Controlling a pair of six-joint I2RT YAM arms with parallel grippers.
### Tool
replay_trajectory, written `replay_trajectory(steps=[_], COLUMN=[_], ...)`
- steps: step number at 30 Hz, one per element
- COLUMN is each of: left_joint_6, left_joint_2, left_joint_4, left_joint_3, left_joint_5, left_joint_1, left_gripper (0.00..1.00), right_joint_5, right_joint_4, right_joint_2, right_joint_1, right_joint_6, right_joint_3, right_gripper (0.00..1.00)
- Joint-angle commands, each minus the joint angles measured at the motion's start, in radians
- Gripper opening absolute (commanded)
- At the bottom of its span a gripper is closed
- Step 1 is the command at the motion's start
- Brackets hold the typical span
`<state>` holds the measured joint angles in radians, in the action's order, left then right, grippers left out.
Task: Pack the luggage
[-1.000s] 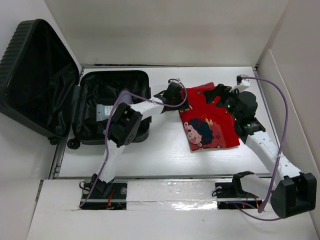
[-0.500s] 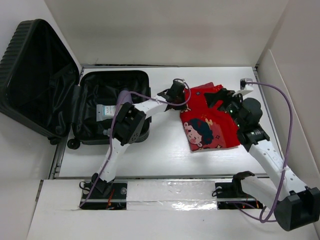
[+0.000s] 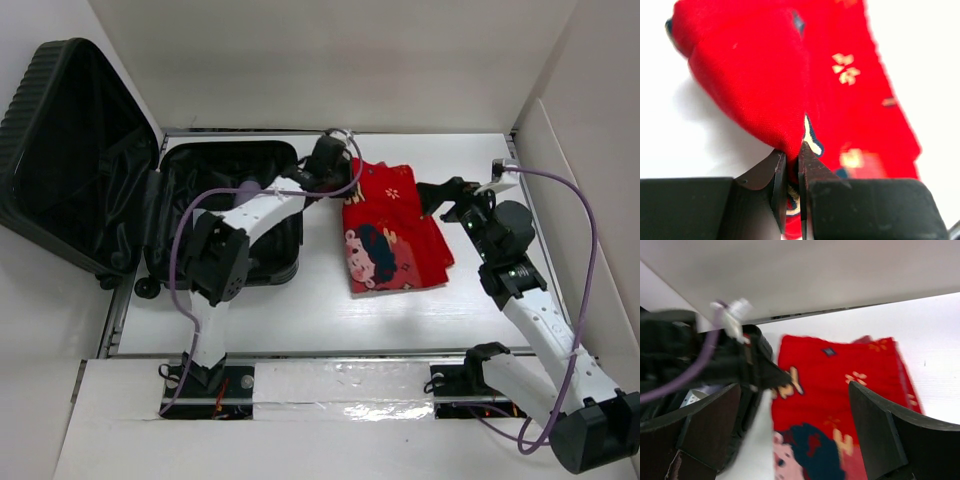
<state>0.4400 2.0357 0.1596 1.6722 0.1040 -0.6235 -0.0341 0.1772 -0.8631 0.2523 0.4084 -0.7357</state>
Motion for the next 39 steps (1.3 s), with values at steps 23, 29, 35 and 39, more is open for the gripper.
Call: replay_trajectory(steps=[23,29,35,39], left_joint_6=[-0.037,-0.064,-0.118,-0.116], left_joint_2=[-0.649,-0.517,-0.321,-0.278], left_joint_4=[-0.011,-0.009,0.066,0.075], left_joint_3=[-0.428,-0.382,-0.235,-0.168], left_joint_5=[-0.061,-0.118,-0.219,-0.228], left_joint_1=[0.809,0.867,0.878,0.887], left_gripper=[0.00,0.00,0.00,0.00], right_joint_5=[-0.084,-0.095,-0.131,-0.148], right_joint_4=[-0.021,-0.021,-0.018,0.002], right_joint_2=[-0.008,-0.008,-0.027,-0.060], right_joint_1=[-0.084,-0.084,-0.084,-0.065], right_joint_6=[-0.039,-0.042,-0.048,-0.042], right_joint_3=[0.010,0.012,0.007,0.004], right_gripper=[0.94,0.94,0.94,0.94])
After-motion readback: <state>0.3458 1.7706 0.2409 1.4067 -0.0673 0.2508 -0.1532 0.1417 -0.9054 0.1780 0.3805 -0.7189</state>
